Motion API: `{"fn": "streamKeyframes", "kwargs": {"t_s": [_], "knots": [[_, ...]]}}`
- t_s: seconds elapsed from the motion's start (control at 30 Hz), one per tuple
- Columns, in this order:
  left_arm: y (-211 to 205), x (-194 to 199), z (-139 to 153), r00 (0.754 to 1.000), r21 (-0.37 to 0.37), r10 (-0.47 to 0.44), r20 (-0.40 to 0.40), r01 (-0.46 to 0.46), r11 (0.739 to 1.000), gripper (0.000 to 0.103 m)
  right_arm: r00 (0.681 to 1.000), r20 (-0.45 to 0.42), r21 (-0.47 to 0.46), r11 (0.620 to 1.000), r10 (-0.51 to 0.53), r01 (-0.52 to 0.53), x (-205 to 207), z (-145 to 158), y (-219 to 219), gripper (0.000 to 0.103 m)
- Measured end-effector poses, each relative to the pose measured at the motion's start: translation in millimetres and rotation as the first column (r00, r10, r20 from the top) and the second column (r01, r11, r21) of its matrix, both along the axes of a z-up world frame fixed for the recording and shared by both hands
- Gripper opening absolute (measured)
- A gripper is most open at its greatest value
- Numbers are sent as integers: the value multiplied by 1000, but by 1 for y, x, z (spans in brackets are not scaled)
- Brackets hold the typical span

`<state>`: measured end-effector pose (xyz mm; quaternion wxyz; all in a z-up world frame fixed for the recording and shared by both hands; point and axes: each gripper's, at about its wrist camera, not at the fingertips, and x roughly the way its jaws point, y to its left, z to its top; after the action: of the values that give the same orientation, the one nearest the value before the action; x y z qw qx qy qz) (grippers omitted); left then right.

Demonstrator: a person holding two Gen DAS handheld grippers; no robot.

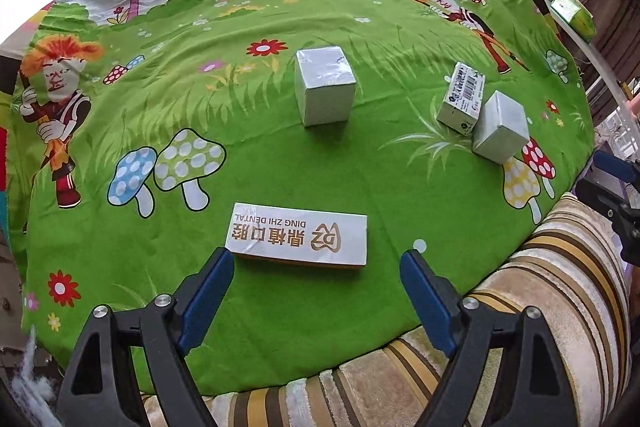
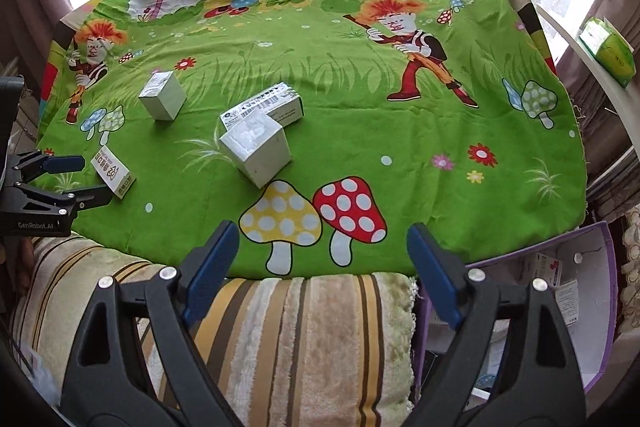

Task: Organize rigid objects
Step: 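Move both open tools back toward the remaining boxes on the bed, then grasp the white DING ZHI DENTAL box with the left tool while the right grasps the small white cube box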

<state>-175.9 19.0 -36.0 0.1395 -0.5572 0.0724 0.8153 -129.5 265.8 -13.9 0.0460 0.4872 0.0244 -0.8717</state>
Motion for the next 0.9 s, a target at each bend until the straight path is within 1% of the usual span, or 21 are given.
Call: {"fn": "streamKeyframes", "kwargs": {"t_s": [0.17, 0.37, 0.5, 0.73, 0.83, 0.9], "knots": [[-2, -10, -11, 1000, -2, 8, 25, -8, 1000, 86, 998, 23, 19, 998, 62, -63, -19, -12, -13, 88], [-1, -17, -26, 998, -19, 8, 68, -6, 1000, 86, 990, 22, 35, 989, 142, -143, -37, -18, -28, 88], [1, -18, -26, 998, -22, -1, 58, 3, 1000, 86, 986, 31, 36, 985, 165, -166, -50, -23, -32, 88], [5, -14, -24, 1000, -36, -9, 25, 10, 999, 71, 972, 60, 54, 972, 226, -229, -67, -36, -43, 88], [6, -14, -23, 1000, -31, -11, 17, 12, 999, 65, 968, 75, 52, 968, 240, -245, -72, -40, -45, 87], [5, -13, -22, 1000, -20, -9, 14, 9, 1000, 62, 965, 84, 53, 966, 247, -252, -74, -42, -47, 84]]}}
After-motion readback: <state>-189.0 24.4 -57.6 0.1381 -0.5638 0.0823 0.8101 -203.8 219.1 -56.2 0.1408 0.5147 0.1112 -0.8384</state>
